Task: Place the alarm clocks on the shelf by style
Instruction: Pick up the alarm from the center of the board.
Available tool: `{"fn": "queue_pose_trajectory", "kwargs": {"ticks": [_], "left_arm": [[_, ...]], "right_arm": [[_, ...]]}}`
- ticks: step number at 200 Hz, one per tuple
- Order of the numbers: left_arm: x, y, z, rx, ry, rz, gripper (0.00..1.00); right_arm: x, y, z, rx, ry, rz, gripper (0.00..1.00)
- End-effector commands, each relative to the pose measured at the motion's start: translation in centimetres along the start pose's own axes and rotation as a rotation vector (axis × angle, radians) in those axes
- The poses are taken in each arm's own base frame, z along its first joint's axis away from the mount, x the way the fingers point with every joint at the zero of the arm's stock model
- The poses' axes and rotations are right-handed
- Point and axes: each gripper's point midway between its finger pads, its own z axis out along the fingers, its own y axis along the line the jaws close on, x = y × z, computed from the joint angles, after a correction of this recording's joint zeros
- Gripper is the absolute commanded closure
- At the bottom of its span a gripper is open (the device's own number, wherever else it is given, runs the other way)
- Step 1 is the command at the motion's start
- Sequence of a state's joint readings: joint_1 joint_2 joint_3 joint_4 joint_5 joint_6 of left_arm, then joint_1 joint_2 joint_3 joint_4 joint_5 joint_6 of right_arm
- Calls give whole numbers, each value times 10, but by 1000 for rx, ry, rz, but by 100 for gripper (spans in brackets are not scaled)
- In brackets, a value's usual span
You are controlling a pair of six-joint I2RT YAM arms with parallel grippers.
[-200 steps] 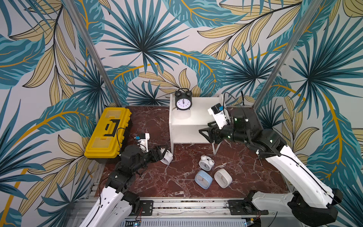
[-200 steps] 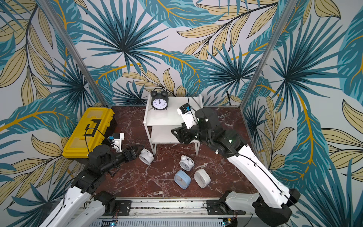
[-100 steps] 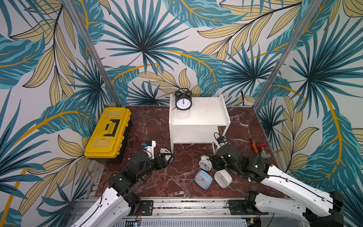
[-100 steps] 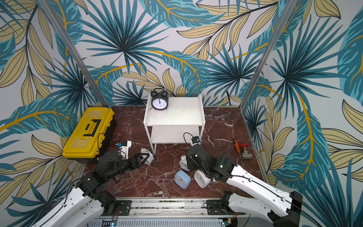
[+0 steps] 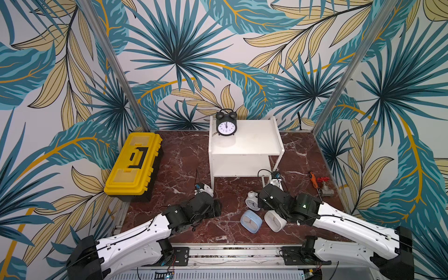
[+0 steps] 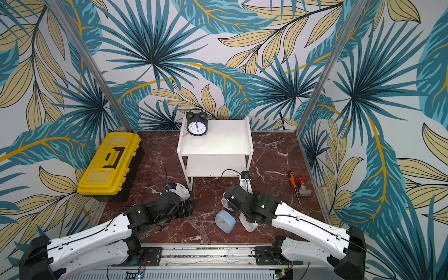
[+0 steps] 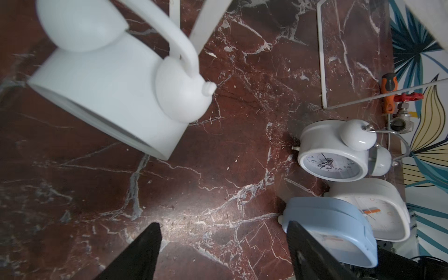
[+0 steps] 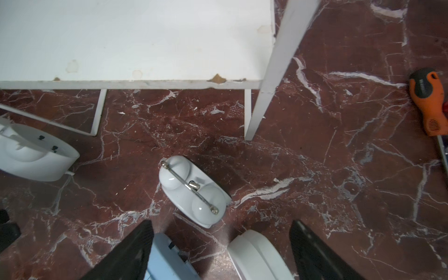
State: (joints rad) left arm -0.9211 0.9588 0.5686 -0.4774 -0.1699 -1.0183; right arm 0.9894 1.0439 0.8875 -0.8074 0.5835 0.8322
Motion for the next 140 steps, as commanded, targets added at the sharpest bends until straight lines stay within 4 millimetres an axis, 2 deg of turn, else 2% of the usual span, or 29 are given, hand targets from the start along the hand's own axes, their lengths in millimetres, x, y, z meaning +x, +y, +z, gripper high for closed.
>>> {"fn": "queue_pose_trajectory", "kwargs": {"ticks": [1,19,53,69,116,140], "left_arm": [[-24,-12,-13,-16,-83,3,9],[-33,-10,-17,-37,-117,7,3],[-42,-20,-24,16,-164,37,6],[-46,-22,-27,45,-195,32,9],[-53,-15,-47,108,-278,-8,9],[-57,-15,-54,139,-311,-23,8]], "right_arm": [[-2,-8,0,5,-55,42,12],[1,13,-1,-126,-42,0,16],[7,30,3,-178,-7,-106,34],[7,39,5,-207,-4,-149,35],[-6,60,4,-278,-69,-206,36],[-4,58,11,-253,-65,-222,36]]}}
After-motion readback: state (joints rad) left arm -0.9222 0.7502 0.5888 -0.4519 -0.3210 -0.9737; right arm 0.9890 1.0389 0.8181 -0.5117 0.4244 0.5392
